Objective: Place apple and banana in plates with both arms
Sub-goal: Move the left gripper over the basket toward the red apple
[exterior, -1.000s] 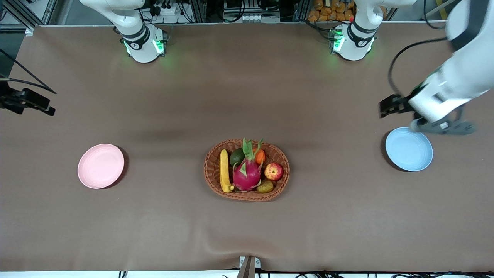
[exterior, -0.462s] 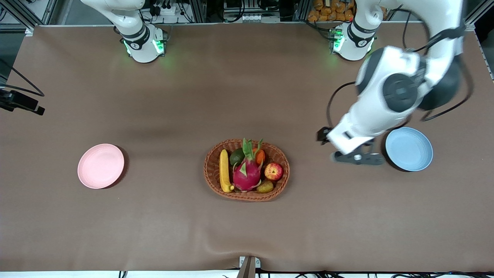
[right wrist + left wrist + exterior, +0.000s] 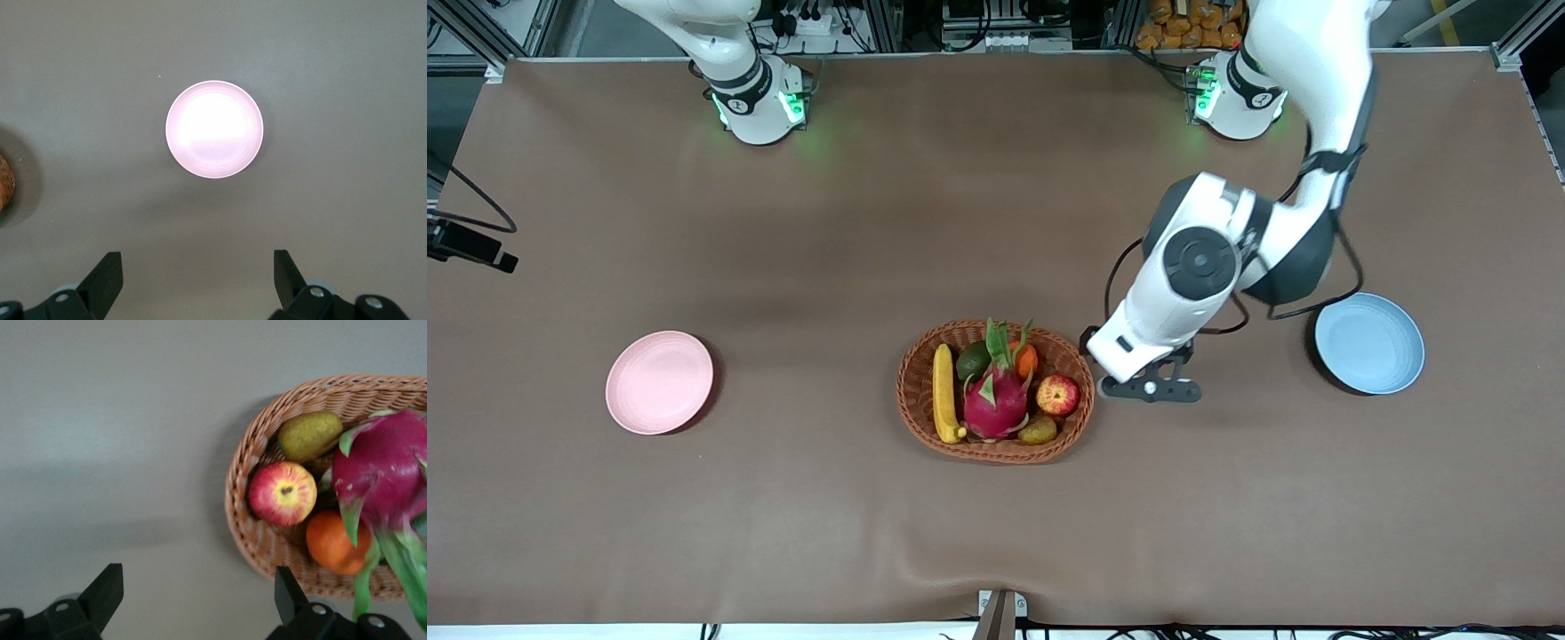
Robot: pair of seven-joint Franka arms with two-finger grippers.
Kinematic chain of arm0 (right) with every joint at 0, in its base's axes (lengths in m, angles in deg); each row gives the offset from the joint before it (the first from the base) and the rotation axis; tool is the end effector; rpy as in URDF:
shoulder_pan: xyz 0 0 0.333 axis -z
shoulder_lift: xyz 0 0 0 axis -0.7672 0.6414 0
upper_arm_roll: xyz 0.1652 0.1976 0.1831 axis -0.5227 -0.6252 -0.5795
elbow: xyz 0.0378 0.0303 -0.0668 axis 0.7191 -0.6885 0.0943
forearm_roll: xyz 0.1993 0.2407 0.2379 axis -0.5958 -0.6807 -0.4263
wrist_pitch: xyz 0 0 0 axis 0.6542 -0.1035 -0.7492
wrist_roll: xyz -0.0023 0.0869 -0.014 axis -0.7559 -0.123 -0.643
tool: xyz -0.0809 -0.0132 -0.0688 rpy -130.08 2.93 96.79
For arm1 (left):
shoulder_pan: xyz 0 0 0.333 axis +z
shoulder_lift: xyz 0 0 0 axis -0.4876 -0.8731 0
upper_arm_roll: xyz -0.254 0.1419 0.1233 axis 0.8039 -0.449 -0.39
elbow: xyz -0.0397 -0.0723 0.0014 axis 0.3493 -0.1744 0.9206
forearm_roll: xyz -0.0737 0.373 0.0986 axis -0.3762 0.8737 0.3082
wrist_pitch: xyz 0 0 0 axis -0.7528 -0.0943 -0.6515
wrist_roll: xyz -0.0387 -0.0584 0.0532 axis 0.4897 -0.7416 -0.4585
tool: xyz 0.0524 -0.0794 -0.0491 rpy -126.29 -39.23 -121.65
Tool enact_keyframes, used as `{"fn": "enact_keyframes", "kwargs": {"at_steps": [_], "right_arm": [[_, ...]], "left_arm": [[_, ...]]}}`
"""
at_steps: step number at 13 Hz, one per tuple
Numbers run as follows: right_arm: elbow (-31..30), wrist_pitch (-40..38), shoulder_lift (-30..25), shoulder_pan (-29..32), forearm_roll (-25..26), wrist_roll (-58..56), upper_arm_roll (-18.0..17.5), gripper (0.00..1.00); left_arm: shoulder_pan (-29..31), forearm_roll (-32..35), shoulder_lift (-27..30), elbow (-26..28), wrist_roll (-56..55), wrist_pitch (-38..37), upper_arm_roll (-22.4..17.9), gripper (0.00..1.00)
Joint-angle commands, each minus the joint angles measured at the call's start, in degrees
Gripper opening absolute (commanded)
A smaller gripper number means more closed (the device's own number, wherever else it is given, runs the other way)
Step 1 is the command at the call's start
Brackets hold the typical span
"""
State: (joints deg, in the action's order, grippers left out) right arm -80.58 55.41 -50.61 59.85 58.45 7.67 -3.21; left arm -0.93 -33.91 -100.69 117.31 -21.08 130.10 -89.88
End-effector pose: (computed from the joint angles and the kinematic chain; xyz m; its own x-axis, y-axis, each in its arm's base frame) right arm 0.5620 -0.1240 0.5809 0.9735 -0.2213 -0.0573 -0.2244 -0.9729 -0.0562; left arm 0.6235 -0.3527 0.3543 0.9961 -0.0870 0.0142 -0.0873 -0.9958 0.0262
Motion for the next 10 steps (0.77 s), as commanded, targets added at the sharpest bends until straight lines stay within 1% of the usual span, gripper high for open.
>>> {"fn": "enact_keyframes", "kwargs": {"at_steps": [1,7,10], "right_arm": [[0.6,0.0,0.2,1.8,-0.1,0.5,-0.7,1.00],[0.7,1.4,1.5,1.8,-0.2,0.6,-0.8,1.00],[0.7,-0.6,1.3,1.4,-0.9,0.6,-1.0,1.00]], "left_arm": [[-1.1,-0.4,-4.3,-2.4,-1.3,5.1,-0.6,1.00],[-4.0,-0.4,-10.0,-2.4,-3.2,18.0,-0.6,1.00],[-4.3,-0.3,-11.3,-2.3,-2.8,19.2,-0.6,1.00]]}}
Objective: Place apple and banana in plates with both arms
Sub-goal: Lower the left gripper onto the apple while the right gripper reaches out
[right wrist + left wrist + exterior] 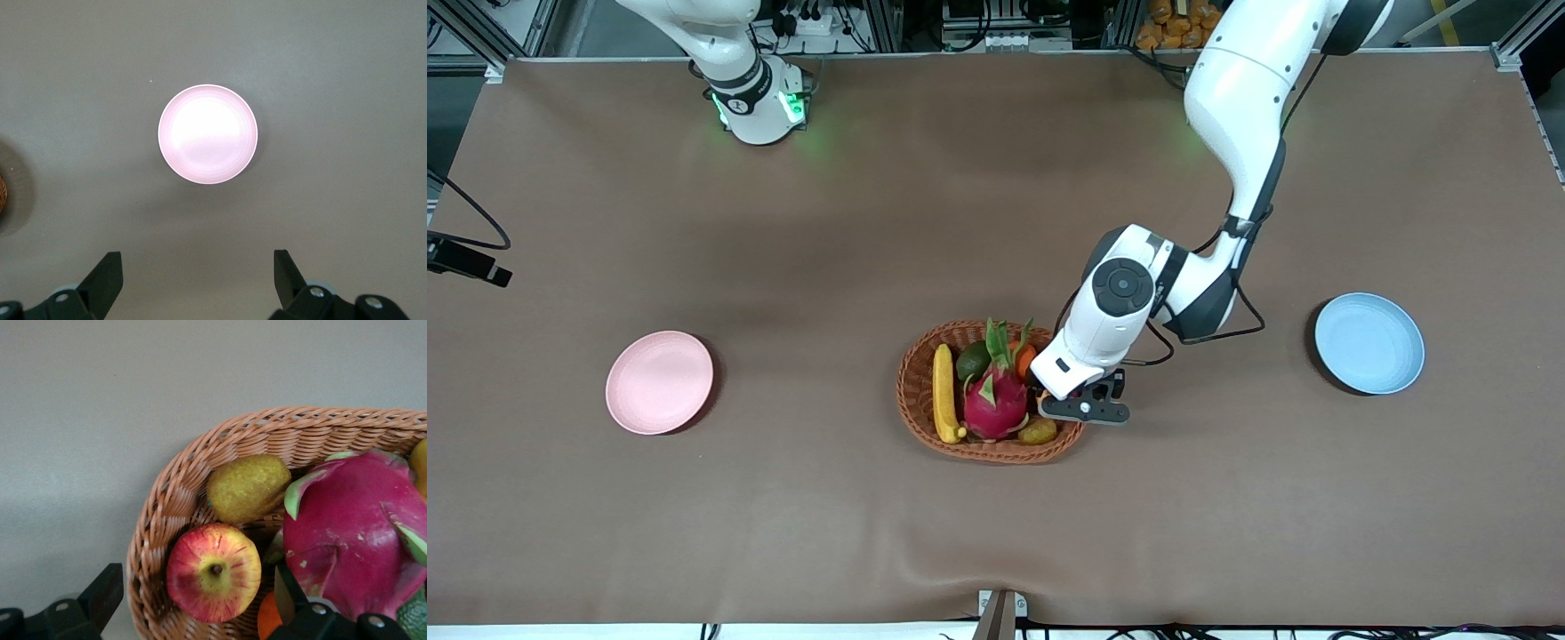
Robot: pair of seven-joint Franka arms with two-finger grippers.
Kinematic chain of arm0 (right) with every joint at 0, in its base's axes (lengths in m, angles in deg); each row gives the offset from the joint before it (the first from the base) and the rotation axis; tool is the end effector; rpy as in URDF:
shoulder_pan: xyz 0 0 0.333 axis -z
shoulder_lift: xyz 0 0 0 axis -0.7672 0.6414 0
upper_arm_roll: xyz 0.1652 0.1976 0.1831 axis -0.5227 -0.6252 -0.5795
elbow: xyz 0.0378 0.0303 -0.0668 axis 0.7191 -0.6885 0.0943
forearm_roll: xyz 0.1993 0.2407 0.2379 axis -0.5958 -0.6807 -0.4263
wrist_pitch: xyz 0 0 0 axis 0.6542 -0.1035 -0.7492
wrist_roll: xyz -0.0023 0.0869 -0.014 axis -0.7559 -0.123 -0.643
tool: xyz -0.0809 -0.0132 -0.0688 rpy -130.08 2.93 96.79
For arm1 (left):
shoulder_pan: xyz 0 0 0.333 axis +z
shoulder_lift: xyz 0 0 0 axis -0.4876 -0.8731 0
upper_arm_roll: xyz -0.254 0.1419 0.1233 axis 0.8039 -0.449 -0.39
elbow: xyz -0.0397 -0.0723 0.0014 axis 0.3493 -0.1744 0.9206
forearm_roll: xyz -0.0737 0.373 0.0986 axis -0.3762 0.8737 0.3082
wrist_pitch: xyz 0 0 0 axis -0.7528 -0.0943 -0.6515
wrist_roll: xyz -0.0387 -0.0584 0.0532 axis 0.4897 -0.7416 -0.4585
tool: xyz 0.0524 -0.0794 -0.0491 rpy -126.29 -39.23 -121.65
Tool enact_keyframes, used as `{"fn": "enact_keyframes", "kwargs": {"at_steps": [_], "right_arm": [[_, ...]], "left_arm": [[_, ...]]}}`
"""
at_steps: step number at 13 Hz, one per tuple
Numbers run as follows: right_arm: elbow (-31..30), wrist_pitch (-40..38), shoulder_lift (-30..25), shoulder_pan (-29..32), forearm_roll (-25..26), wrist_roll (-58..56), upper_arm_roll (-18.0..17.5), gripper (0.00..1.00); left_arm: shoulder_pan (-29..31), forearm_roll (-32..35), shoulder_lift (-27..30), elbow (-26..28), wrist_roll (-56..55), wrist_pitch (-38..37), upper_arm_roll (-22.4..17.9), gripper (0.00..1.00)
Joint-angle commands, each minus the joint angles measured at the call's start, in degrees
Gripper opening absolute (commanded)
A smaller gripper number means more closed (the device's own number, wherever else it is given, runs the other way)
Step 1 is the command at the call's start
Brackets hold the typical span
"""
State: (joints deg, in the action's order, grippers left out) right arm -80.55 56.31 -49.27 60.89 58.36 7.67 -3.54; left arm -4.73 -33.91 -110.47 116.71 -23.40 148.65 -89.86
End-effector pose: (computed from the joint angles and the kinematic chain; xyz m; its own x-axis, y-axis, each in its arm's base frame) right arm 0.5677 -0.1325 0.5688 0.9700 -0.2342 -0.0645 -0.2379 -0.9696 -0.0569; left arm 0.6241 -0.4089 0.2661 0.9818 -0.1005 0.1612 -0.1167 -0.9887 0.0939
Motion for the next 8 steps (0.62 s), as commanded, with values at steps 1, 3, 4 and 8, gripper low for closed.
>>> {"fn": "enact_keyframes", "kwargs": {"at_steps": [1,3,4,8], "right_arm": [[0.7,-1.9,-0.2,0.2,-0.8,0.3,-0.6,1.00],[0.8,-2.5,-0.1,-0.7,-0.9,0.2,-0.9,1.00],[0.5,-2.2,0.0,-2.2,-0.9,0.6,-0.8,1.00],[-0.5,0.0,1.4,-8.5,-1.0,0.7,-0.8,1.00]], "left_arm": [[-1.7,-0.1,-2.1,-1.6,-0.8,1.6,-0.6,1.00],[-2.0,-0.2,-2.7,-1.5,-0.9,2.2,-0.7,1.00],[-1.9,-0.4,-2.7,-1.5,-1.0,2.2,-0.7,1.00],[-1.5,0.0,-2.6,-1.1,0.3,2.2,-0.8,1.00]]}}
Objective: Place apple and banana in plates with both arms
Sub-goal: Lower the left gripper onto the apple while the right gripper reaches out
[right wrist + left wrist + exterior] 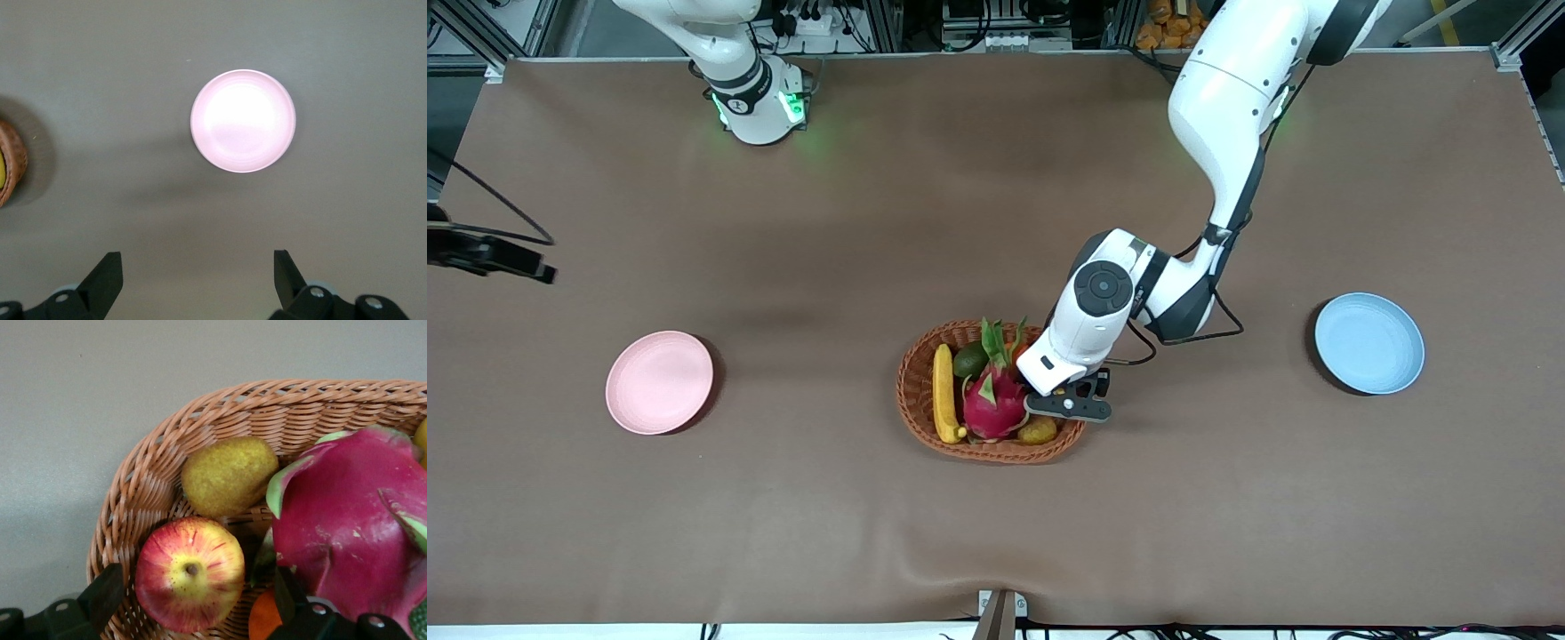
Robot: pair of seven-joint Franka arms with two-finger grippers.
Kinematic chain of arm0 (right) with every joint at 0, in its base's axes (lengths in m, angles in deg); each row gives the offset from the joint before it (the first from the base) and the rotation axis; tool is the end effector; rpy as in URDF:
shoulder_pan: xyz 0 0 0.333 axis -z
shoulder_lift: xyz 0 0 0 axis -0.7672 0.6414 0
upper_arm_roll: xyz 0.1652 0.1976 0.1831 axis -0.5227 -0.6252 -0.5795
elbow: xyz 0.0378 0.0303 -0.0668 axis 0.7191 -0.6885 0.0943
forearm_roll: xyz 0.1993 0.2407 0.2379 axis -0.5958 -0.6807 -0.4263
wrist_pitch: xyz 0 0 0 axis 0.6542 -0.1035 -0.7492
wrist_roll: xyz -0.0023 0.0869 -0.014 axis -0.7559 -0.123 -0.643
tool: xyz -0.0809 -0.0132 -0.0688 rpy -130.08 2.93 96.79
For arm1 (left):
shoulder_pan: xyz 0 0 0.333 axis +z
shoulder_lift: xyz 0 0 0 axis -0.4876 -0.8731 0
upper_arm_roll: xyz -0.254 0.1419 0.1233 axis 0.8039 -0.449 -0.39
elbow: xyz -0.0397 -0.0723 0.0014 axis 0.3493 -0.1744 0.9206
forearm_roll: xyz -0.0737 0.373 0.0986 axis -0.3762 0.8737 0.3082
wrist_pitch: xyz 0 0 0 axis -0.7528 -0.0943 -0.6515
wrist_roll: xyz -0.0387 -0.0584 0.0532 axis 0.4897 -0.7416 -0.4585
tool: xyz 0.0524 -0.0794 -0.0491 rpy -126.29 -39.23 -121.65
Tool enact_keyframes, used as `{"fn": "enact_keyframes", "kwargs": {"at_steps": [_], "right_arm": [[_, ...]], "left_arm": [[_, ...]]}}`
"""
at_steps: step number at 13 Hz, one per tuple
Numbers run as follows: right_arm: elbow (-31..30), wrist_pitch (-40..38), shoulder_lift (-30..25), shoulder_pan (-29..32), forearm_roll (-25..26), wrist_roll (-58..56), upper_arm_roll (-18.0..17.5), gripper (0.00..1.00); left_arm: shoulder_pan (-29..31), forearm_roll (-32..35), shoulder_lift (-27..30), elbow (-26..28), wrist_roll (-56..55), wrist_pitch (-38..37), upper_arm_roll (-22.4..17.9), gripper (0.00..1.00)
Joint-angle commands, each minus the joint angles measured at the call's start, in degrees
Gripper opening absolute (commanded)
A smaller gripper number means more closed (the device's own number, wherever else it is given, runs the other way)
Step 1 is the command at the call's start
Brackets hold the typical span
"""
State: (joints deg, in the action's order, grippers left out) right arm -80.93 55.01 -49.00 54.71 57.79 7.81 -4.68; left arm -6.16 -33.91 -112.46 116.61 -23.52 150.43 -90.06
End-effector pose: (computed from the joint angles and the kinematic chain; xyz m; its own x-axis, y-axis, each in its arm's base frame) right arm 0.5781 -0.0581 0.5612 0.9891 -0.1097 -0.0985 -0.1167 -0.9908 -0.0684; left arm 0.6154 -0.4229 0.2443 0.9796 -0.1208 0.1609 -0.1365 -0.9865 0.0903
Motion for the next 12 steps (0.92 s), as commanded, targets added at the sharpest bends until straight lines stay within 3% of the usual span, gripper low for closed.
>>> {"fn": "enact_keyframes", "kwargs": {"at_steps": [1,3,5,9,12], "right_arm": [[-0.2,1.5,1.5,-2.1,-0.6,0.6,0.2,1.00],[-1.8,2.2,2.1,-2.6,-6.2,0.6,0.3,1.00],[-5.1,4.4,2.2,-2.4,-8.7,0.5,0.3,1.00],[-14.0,14.3,2.2,-8.3,-8.8,0.5,0.3,1.00],[-14.2,20.2,4.3,-11.7,-9.1,0.5,0.2,1.00]], "left_arm": [[-0.1,0.0,-0.6,-1.0,0.6,0.4,-0.7,1.00],[-0.1,0.0,-0.8,-0.9,0.7,0.4,-0.8,1.00],[-0.3,0.0,-1.2,-1.0,0.6,0.4,-0.8,1.00],[-0.4,-0.3,-2.2,-1.0,0.5,0.4,-0.8,1.00],[-0.6,-0.3,-2.2,-1.0,0.4,0.4,-0.8,1.00]]}}
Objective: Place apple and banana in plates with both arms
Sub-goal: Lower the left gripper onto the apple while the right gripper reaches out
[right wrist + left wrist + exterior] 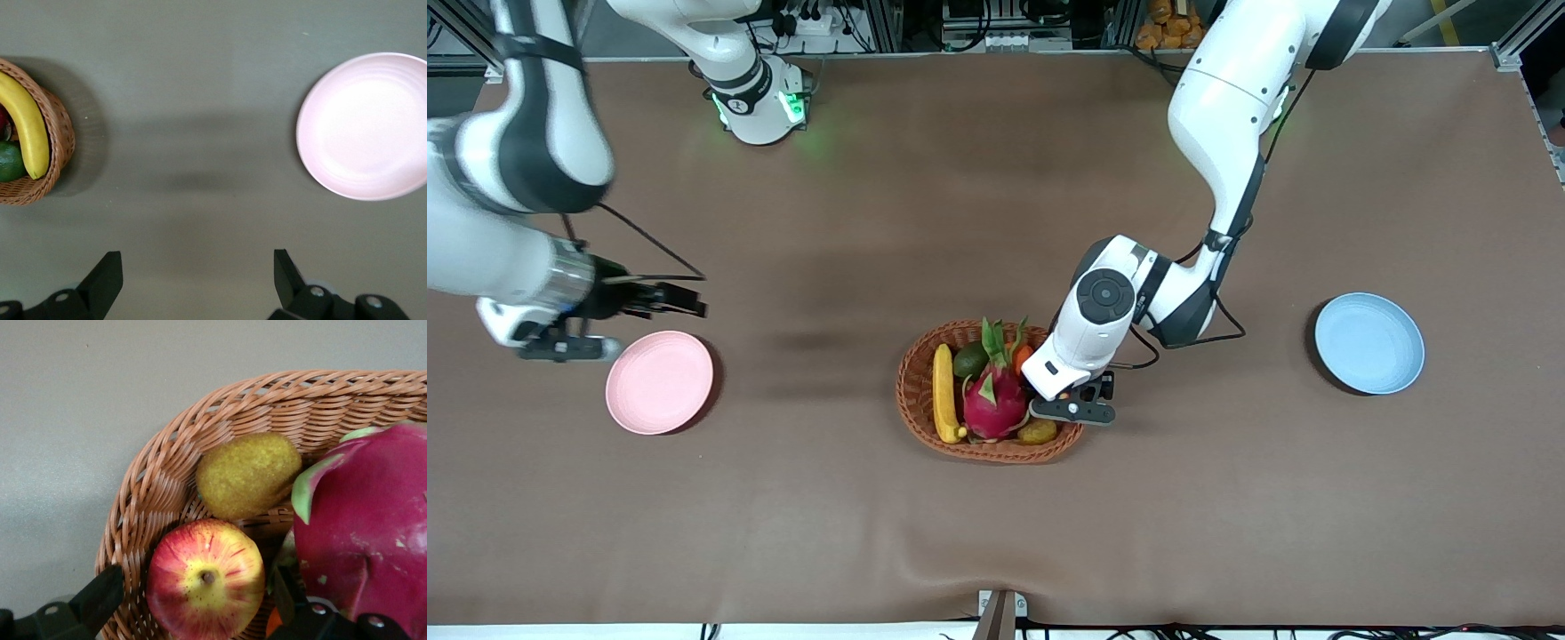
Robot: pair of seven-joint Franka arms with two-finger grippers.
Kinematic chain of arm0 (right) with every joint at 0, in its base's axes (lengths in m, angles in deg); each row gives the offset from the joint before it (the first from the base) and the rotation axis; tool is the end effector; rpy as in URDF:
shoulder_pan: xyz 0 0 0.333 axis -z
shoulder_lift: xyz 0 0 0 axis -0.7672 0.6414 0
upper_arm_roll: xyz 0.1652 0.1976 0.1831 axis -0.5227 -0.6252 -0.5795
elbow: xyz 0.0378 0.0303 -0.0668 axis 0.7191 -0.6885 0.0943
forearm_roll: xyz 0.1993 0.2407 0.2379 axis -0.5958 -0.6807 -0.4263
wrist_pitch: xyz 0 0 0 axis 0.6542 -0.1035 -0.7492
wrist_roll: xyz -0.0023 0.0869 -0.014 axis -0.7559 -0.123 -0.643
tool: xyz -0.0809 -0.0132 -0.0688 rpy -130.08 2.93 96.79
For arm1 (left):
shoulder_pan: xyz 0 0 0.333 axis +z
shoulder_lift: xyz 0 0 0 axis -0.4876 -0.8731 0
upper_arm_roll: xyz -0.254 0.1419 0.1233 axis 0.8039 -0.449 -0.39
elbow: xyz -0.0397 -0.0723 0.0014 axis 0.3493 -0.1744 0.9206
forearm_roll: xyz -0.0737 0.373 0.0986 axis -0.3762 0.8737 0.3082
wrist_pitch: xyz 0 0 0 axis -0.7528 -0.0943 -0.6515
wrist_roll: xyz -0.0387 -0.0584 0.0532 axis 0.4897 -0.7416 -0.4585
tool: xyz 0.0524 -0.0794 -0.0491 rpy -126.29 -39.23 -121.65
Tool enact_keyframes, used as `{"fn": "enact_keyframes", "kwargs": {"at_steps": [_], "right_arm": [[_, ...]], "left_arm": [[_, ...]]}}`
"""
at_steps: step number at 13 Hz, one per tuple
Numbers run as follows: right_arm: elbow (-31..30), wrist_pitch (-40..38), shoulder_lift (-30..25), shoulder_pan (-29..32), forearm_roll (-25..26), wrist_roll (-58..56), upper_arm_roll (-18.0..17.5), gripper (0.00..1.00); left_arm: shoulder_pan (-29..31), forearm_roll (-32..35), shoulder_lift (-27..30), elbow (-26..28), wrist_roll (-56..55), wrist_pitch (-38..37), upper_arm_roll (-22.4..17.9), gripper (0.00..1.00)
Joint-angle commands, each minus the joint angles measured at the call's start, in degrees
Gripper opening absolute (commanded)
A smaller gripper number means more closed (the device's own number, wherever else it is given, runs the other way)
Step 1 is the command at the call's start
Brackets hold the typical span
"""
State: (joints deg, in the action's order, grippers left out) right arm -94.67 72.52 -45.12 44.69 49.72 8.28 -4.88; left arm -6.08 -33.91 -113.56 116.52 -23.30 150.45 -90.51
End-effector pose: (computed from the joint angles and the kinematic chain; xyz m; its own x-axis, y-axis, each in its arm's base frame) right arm 0.5924 0.0540 0.4338 0.9942 -0.0065 -0.1074 -0.0266 -0.9820 -0.1869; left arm 0.6174 -0.4174 0.2308 0.9815 -0.1201 0.1488 -0.1326 -0.9882 0.0767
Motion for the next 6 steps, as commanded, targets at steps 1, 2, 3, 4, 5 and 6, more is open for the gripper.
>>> {"fn": "enact_keyframes", "kwargs": {"at_steps": [1,2,3,4,5,6], "right_arm": [[-0.3,4.8,1.0,-3.4,-1.1,0.0,0.4,1.00],[0.7,6.6,2.2,-5.6,-1.1,0.0,0.4,1.00],[2.5,8.1,4.7,-8.0,-1.1,0.1,0.5,1.00],[5.0,9.1,7.4,-9.4,-1.1,0.1,0.5,1.00],[7.4,9.7,10.5,-10.4,-1.0,0.0,0.6,1.00],[8.2,10.5,12.8,-11.3,-0.6,0.0,0.6,1.00]], "left_arm": [[-0.9,-0.4,-1.1,-0.9,-0.4,0.4,-0.3,1.00],[-0.9,-0.4,-1.1,-0.9,-0.4,0.4,-0.2,1.00],[-1.0,-0.2,-1.0,-0.9,-0.5,0.4,-0.2,1.00],[-1.4,-0.2,-1.0,-0.9,-0.2,0.4,-0.2,1.00],[-1.3,-0.3,-1.1,-0.9,0.1,0.4,-0.2,1.00],[-1.6,-0.4,-1.1,-0.9,-0.5,0.4,-0.2,1.00]]}}
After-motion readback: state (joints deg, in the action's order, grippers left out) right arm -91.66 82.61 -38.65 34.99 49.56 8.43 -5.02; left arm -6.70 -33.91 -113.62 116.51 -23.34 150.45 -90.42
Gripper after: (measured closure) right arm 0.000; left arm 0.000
